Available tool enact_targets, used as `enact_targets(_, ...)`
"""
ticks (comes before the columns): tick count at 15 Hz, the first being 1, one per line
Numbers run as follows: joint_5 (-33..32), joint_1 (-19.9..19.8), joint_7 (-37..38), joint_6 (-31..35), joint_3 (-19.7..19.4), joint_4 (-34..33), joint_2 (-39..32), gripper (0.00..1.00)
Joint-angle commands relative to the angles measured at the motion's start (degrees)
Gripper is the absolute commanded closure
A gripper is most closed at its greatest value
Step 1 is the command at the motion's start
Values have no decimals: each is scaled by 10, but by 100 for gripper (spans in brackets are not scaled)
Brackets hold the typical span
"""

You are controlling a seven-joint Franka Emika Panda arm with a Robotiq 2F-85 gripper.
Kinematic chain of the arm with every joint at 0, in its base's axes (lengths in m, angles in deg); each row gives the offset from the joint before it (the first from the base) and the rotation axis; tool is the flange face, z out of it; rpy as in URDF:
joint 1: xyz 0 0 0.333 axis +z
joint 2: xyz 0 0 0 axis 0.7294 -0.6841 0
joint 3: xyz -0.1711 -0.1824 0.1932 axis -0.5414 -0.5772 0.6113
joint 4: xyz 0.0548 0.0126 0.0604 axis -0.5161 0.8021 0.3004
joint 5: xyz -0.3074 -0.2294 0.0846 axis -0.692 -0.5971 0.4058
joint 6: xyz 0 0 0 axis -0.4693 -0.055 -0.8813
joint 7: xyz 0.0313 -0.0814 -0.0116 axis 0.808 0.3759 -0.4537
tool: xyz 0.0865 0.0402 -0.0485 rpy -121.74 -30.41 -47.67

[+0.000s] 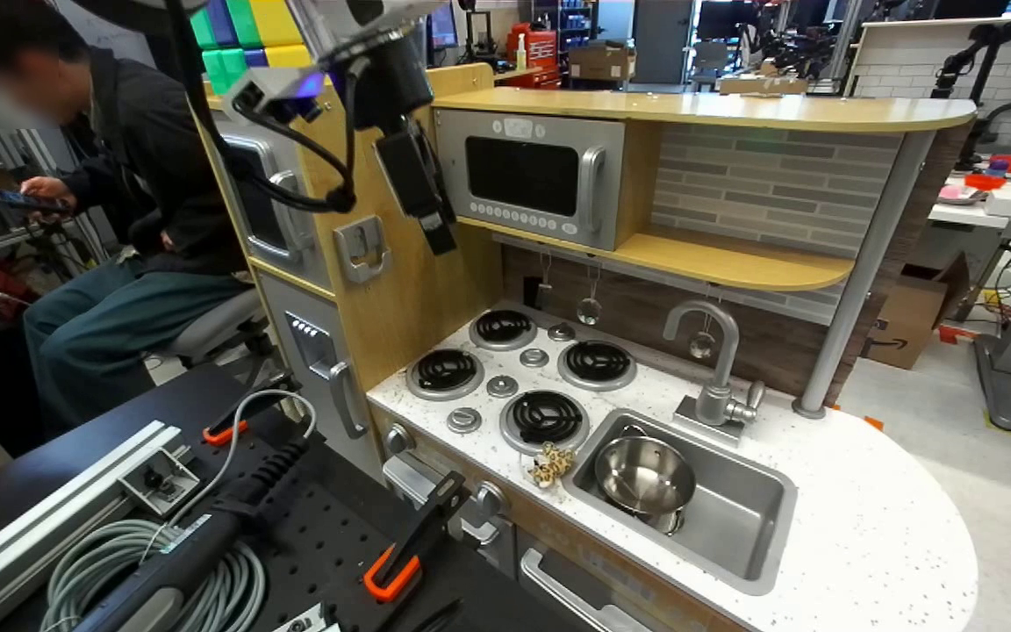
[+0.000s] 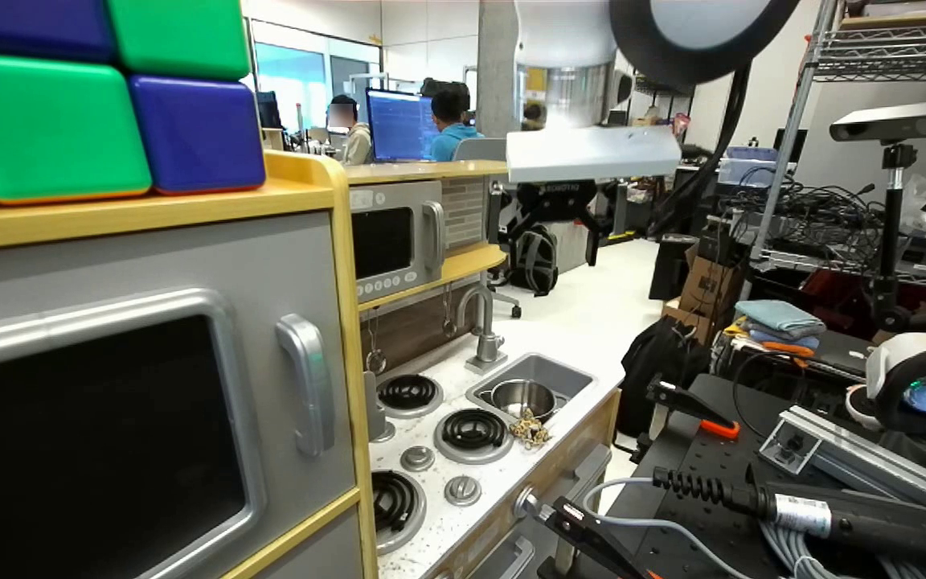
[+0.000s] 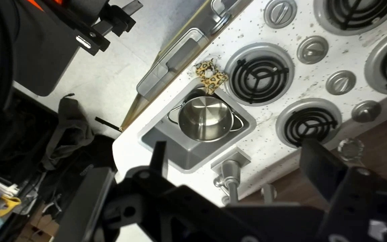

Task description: Put the stuffed animal in the pot

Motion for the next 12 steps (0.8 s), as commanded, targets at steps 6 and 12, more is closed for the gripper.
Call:
enact_targets(6, -129, 134, 184, 10, -173, -174, -252, 0)
enact_targets(12, -120, 204, 197, 2, -234, -259, -370, 0)
